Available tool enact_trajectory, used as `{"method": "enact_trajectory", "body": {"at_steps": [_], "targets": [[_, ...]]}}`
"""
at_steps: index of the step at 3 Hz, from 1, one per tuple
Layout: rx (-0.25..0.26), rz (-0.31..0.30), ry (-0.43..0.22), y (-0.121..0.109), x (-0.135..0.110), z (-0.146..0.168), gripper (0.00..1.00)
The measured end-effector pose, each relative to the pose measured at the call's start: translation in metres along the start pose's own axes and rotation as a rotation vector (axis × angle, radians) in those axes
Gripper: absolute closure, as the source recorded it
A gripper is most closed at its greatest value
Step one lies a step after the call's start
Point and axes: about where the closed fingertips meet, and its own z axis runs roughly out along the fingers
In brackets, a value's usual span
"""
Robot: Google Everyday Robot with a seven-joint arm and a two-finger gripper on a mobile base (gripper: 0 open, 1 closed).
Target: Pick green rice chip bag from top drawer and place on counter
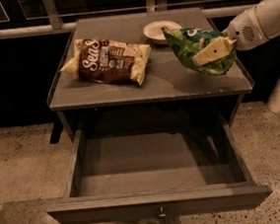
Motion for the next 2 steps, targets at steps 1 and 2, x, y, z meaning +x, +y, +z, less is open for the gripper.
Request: {"method": "enact_trajectory", "body": {"at_steps": [1,2], "targets": [[-0.012,0.073,-0.054,-0.024,0.033,0.042,1.00],[-0.013,0.094,-0.067,-0.033,0.039,0.054,0.87]]}}
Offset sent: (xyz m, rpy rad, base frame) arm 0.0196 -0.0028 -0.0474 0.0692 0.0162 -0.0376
